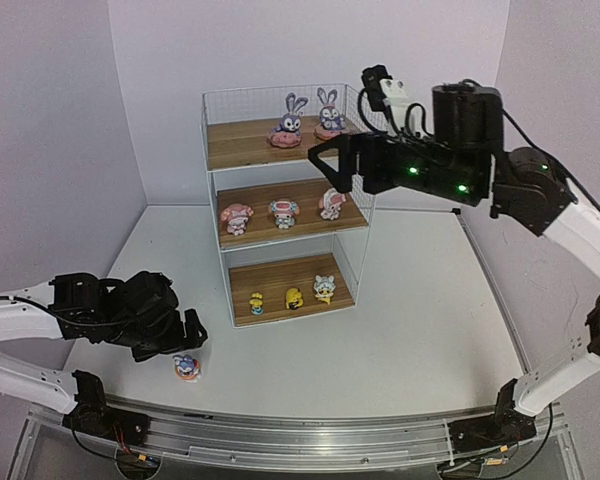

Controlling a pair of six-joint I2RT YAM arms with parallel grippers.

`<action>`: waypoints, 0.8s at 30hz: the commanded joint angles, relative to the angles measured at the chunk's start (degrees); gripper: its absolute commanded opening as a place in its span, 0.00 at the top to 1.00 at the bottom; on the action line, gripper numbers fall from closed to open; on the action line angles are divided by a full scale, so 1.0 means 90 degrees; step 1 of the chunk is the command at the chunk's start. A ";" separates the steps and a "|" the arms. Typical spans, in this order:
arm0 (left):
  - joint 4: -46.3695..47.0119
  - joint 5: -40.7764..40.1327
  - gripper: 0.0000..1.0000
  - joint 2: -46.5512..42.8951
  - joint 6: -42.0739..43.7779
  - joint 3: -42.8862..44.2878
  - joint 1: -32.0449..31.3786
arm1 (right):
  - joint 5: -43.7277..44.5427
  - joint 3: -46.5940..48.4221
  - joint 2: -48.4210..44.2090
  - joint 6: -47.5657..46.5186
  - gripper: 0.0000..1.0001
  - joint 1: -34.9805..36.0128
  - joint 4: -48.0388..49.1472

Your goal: Place and organize the plastic toys onto the shelf

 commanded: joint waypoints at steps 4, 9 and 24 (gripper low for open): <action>0.0058 0.0407 0.03 0.0582 0.0234 0.0074 -0.0022 | -0.2274 -0.2320 -0.1669 0.0624 0.03 -0.0012 0.0281; 0.0077 0.0225 0.07 0.0802 0.0146 0.0128 -0.0019 | -0.2916 -0.3825 -0.2111 0.1095 0.04 -0.0011 0.0812; -0.0177 0.0872 0.35 0.1216 0.0310 -0.0079 -0.0027 | -0.2101 -0.4639 -0.1991 0.1504 0.05 -0.0013 0.0939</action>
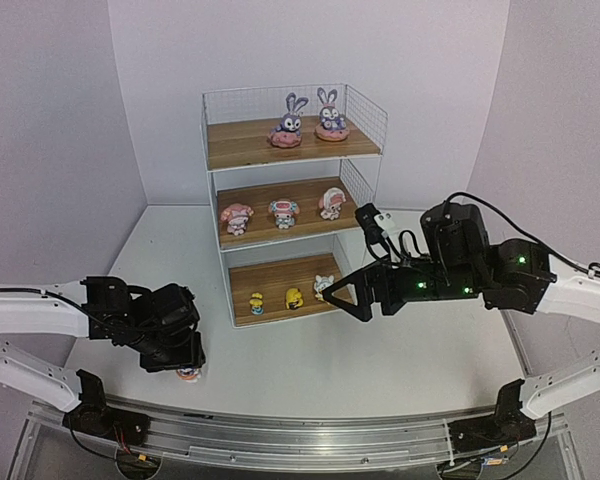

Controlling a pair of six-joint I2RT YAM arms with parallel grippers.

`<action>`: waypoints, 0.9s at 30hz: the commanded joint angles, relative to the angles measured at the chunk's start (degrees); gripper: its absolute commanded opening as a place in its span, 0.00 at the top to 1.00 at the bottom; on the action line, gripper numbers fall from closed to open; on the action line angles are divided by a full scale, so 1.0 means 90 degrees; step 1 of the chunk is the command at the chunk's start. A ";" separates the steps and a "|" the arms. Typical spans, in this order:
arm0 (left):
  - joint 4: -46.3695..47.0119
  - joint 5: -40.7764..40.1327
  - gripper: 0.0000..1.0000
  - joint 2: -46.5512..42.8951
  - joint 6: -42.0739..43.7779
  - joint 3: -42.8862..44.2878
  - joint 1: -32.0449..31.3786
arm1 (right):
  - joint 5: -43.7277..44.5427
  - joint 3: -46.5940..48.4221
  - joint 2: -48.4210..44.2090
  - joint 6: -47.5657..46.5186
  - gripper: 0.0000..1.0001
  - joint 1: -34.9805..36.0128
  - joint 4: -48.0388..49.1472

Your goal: Place and organize the plastic toys onto the shelf

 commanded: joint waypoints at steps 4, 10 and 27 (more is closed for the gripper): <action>0.0236 0.0062 0.38 0.0041 0.0355 -0.0075 -0.0030 | 0.0418 -0.0299 -0.0048 0.0206 0.05 -0.0014 0.0304; 0.0093 -0.0264 0.45 0.0029 0.0322 0.0005 -0.0030 | 0.0766 -0.0398 0.0039 0.0221 0.05 -0.0013 0.0326; -0.0151 -0.0607 0.58 0.0642 0.0385 0.0577 -0.0030 | 0.0901 -0.0496 0.0431 0.0357 0.05 -0.0018 0.0369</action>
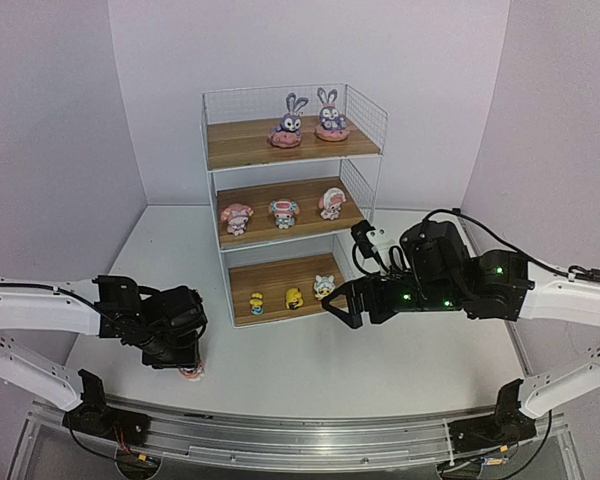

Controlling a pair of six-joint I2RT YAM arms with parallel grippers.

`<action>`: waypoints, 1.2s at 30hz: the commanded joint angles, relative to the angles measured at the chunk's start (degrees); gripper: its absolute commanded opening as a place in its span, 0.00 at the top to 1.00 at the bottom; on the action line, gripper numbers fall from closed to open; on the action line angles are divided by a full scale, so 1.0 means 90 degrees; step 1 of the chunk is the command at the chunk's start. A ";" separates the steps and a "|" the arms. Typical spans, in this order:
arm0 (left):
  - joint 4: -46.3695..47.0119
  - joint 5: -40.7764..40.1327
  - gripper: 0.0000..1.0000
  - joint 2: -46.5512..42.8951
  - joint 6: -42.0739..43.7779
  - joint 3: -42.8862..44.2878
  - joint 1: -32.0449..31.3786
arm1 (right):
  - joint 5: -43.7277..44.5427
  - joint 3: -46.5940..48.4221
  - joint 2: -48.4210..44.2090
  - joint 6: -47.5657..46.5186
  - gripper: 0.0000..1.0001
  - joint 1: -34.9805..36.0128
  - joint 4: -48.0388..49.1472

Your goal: Place and organize the plastic toys onto the shelf

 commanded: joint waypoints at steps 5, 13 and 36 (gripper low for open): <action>-0.0203 -0.0211 0.69 0.0462 0.0197 0.0682 -0.0018 | 0.0149 -0.0052 0.0229 0.0108 0.05 -0.0012 0.0202; -0.0196 -0.0077 0.96 0.0643 0.0290 0.0877 -0.0016 | 0.0108 -0.0067 0.0386 0.0046 0.05 -0.0009 0.0203; 0.3257 0.4288 1.00 -0.0366 0.3809 0.0979 -0.0016 | -0.4752 0.0471 0.1704 -0.4032 0.05 0.0282 0.0332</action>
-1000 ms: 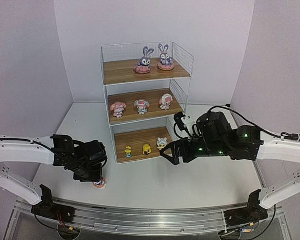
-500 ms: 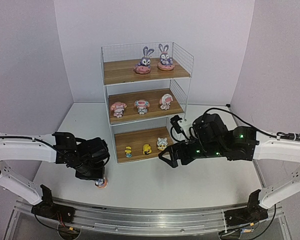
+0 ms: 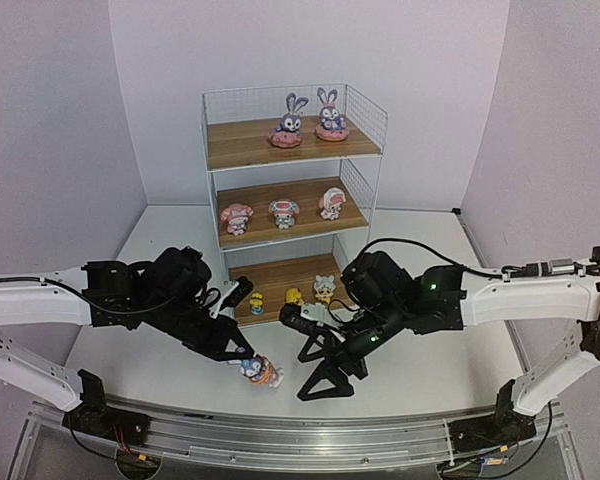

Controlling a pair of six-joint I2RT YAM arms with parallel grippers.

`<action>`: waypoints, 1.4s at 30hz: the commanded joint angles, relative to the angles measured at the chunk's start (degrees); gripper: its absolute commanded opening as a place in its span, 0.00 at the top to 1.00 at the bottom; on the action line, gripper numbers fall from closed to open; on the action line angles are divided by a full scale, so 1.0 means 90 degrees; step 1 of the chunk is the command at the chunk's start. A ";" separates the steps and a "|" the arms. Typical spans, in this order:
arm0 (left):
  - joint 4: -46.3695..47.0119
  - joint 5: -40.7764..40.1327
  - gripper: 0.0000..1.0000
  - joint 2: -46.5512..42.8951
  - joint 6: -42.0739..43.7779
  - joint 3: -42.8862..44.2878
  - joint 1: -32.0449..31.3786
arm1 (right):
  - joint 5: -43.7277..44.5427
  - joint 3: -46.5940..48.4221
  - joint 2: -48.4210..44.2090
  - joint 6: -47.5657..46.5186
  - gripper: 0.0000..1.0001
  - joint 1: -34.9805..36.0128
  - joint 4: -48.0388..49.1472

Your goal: Place and organize the plastic toys onto the shelf

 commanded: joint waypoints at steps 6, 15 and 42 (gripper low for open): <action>0.1123 0.1243 1.00 -0.0109 0.1098 0.0480 -0.0016 | -0.0422 0.0507 0.0211 -0.1077 0.06 0.0004 0.0107; 0.1260 0.1196 1.00 -0.0123 0.1121 0.0630 -0.0022 | -0.0784 0.0913 0.0858 -0.0718 0.23 0.0002 0.0116; 0.0508 -0.2085 0.11 -0.0940 -0.0598 0.0964 -0.0021 | 0.2638 -0.0104 -0.0308 0.0950 1.00 0.0025 0.2009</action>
